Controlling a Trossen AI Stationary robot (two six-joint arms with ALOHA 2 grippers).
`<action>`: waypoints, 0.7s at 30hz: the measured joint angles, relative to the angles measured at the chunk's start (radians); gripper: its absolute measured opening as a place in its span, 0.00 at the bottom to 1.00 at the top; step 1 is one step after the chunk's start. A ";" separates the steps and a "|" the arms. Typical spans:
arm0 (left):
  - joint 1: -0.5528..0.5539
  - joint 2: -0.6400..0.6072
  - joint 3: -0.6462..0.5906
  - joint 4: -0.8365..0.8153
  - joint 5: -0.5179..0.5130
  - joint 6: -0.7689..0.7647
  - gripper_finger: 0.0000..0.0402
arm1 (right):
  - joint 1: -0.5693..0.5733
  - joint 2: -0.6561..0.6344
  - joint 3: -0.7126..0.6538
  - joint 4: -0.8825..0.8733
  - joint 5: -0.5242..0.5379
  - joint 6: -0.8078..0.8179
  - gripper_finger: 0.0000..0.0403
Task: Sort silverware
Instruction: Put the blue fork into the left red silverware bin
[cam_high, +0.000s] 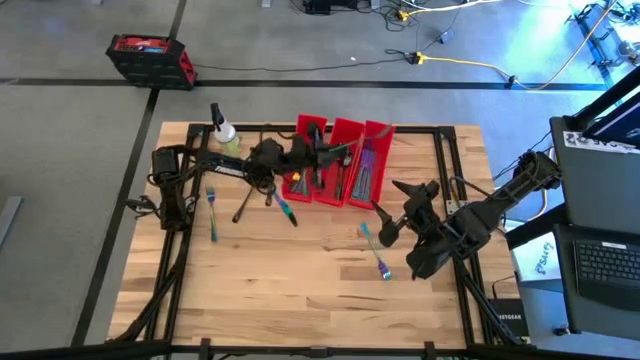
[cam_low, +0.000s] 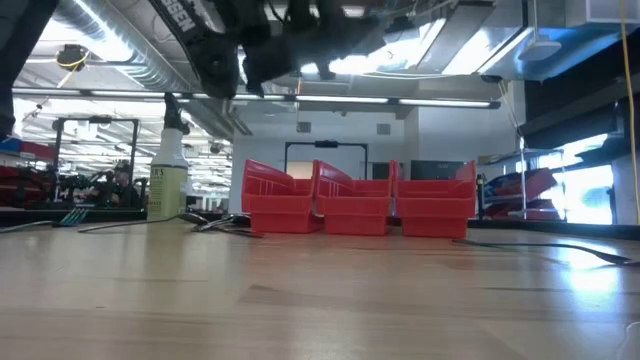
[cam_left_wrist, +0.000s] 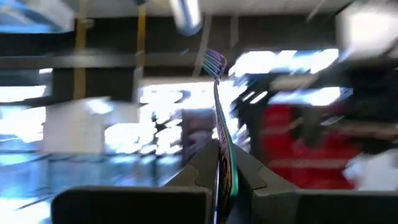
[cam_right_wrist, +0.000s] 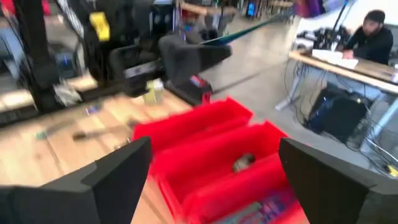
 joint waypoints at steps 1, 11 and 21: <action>0.011 0.000 0.000 -0.039 -0.025 0.041 0.00 | 0.000 0.000 0.000 -0.044 -0.017 0.029 0.83; -0.010 -0.057 0.003 -0.384 -0.626 0.487 0.00 | -0.001 -0.001 0.000 -0.247 -0.145 -0.011 0.83; -0.189 -0.102 0.010 -0.594 -1.228 0.904 0.00 | -0.031 -0.003 0.000 -0.458 -0.122 -0.017 0.83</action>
